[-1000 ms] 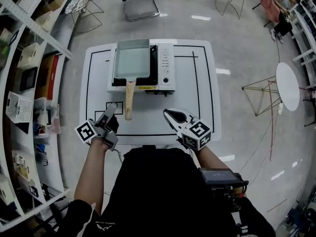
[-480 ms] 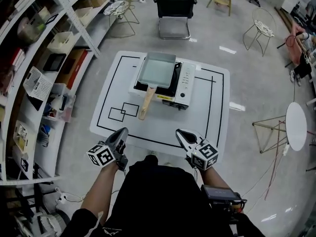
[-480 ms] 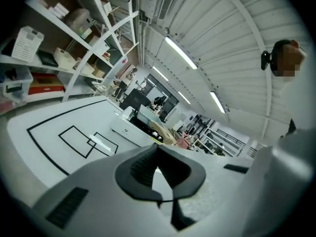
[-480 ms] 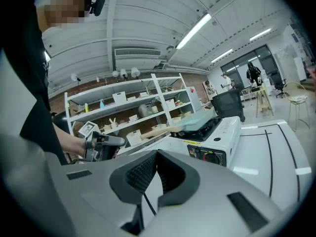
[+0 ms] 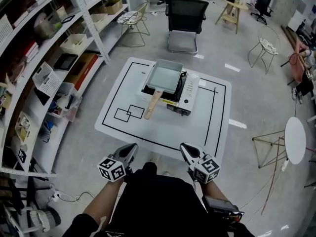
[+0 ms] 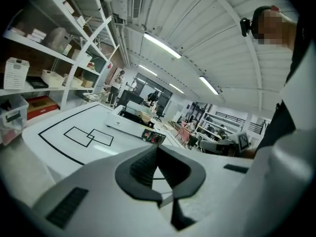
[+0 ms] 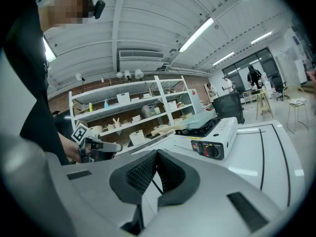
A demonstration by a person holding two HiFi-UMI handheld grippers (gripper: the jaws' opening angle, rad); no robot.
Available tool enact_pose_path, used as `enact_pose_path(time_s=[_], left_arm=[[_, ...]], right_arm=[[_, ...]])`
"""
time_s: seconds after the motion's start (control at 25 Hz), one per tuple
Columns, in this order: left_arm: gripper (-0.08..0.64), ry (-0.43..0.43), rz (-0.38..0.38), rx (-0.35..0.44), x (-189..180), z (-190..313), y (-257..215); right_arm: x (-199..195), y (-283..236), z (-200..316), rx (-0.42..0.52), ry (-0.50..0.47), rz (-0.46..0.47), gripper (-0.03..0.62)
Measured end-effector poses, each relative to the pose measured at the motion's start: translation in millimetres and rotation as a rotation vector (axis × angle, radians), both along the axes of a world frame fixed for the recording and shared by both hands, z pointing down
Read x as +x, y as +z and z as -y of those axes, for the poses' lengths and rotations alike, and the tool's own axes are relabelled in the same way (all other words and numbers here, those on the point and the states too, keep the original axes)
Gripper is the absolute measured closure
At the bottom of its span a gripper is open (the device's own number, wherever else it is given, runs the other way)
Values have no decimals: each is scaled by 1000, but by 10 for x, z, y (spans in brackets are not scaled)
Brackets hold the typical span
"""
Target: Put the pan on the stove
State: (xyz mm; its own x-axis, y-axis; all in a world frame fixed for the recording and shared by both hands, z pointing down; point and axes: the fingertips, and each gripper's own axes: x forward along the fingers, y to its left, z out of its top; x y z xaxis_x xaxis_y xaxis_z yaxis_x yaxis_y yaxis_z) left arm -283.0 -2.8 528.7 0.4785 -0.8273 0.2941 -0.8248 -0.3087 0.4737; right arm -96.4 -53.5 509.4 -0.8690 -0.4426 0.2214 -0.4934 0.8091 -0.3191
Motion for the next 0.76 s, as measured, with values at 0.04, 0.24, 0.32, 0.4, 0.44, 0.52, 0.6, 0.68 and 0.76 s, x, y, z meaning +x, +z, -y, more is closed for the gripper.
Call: enact_pose_path(time_s=[0.04, 0.24, 0.32, 0.4, 0.44, 0.52, 0.6, 0.68, 0.76], left_arm=[[551, 6, 12, 3, 33, -32, -13], [551, 34, 50, 10, 171, -131, 7], [551, 40, 57, 10, 221, -167, 12], [551, 42, 65, 11, 252, -179, 10], [551, 44, 67, 11, 264, -183, 9], [551, 47, 71, 11, 284, -195, 7], [551, 49, 73, 11, 302, -209, -2], [551, 52, 75, 13, 317, -219, -17], [551, 55, 77, 16, 333, -228, -34]], right_arm=[[12, -7, -35, -1, 1, 2, 568], [38, 15, -165, 5, 0, 14, 568], [60, 32, -217, 3, -2, 16, 568], [77, 32, -243, 2, 0, 21, 568], [84, 34, -254, 1, 1, 23, 568], [101, 47, -280, 0, 2, 22, 568], [116, 57, -306, 1, -1, 18, 568], [126, 53, -323, 5, -1, 17, 568], [134, 45, -338, 7, -1, 17, 568]])
